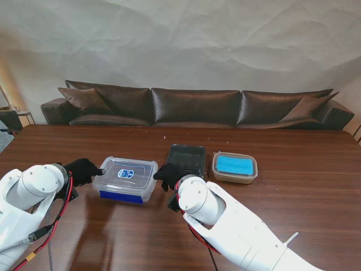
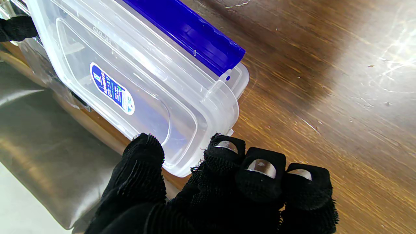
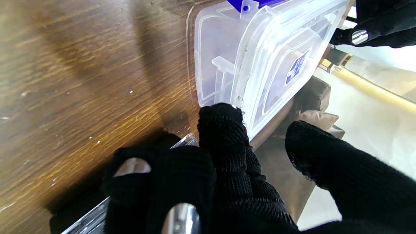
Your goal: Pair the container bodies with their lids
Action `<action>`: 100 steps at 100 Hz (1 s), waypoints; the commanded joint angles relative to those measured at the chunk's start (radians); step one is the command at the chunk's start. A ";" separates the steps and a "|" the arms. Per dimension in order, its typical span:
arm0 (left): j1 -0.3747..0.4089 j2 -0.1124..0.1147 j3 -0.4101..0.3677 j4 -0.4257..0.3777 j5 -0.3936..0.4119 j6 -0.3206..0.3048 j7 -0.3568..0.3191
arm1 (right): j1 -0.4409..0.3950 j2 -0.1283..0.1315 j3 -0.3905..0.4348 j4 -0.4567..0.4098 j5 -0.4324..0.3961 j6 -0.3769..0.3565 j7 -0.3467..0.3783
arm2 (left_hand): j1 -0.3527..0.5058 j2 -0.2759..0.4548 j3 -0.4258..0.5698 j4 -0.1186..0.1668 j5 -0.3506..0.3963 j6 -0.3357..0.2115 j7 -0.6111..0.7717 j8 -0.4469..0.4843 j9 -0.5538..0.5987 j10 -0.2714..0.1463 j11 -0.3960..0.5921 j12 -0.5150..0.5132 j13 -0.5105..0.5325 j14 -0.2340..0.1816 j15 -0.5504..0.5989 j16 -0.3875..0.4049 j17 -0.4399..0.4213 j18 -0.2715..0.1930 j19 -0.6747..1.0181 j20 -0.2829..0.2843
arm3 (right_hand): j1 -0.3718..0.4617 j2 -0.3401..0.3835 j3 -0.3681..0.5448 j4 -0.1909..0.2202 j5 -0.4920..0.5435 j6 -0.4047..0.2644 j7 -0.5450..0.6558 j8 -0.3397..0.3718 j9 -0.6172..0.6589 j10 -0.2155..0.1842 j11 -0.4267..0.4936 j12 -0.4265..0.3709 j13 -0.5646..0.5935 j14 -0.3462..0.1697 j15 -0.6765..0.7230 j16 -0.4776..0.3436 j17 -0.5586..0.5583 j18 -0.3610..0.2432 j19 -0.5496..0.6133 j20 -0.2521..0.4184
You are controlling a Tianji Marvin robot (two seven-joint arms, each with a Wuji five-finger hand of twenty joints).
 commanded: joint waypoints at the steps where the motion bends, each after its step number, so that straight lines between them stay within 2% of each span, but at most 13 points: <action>1: 0.002 -0.001 -0.002 -0.004 0.001 0.000 -0.023 | 0.003 -0.005 -0.004 0.003 -0.008 0.005 0.017 | -0.013 0.013 -0.014 0.029 0.007 -0.021 0.012 0.006 -0.017 0.007 0.003 0.008 -0.010 0.008 0.018 0.008 -0.023 -0.005 -0.021 -0.009 | -0.031 0.010 -0.029 0.024 0.009 -0.029 -0.011 -0.009 0.108 0.049 0.011 -0.008 0.005 -0.129 0.081 0.003 0.392 0.018 0.191 0.016; 52: 0.003 0.002 -0.005 -0.013 0.010 0.010 -0.034 | 0.018 -0.008 -0.013 0.023 -0.023 0.008 0.016 | -0.017 0.012 -0.015 0.029 -0.011 0.015 0.002 -0.004 -0.017 0.008 0.002 0.007 -0.010 0.008 0.018 0.008 -0.023 -0.005 -0.021 -0.010 | -0.034 0.012 -0.038 0.024 -0.007 -0.023 -0.006 -0.006 0.104 0.045 0.009 -0.008 0.005 -0.134 0.080 0.001 0.392 0.018 0.188 0.016; 80: 0.006 0.004 -0.014 -0.018 0.021 0.004 -0.042 | 0.023 -0.009 -0.017 0.031 -0.033 0.014 0.016 | -0.023 0.011 -0.017 0.029 -0.009 0.008 0.005 -0.004 -0.019 0.005 0.002 0.007 -0.011 0.008 0.017 0.008 -0.022 -0.006 -0.021 -0.010 | -0.035 0.012 -0.042 0.023 -0.007 -0.018 -0.004 -0.006 0.104 0.044 0.009 -0.007 0.005 -0.136 0.079 0.001 0.392 0.017 0.187 0.015; 91: 0.010 0.006 -0.021 -0.025 0.029 0.004 -0.047 | 0.024 -0.010 -0.017 0.035 -0.035 0.015 0.014 | -0.030 0.015 -0.019 0.028 -0.003 -0.011 0.011 -0.002 -0.022 0.006 -0.006 0.003 -0.014 0.006 0.009 0.006 -0.021 -0.007 -0.020 -0.010 | -0.036 0.011 -0.043 0.023 -0.007 -0.017 -0.004 -0.006 0.104 0.046 0.009 -0.008 0.005 -0.135 0.080 0.001 0.392 0.017 0.187 0.015; 100: 0.016 0.007 -0.029 -0.034 0.039 0.001 -0.050 | 0.025 -0.011 -0.017 0.038 -0.035 0.011 0.013 | -0.032 0.014 -0.018 0.028 -0.001 -0.020 0.018 0.006 -0.030 0.014 -0.043 -0.016 -0.022 0.013 -0.018 -0.002 -0.022 -0.007 -0.020 -0.011 | -0.036 0.012 -0.043 0.023 -0.007 -0.021 -0.004 -0.006 0.104 0.045 0.008 -0.008 0.005 -0.135 0.080 0.001 0.392 0.017 0.187 0.015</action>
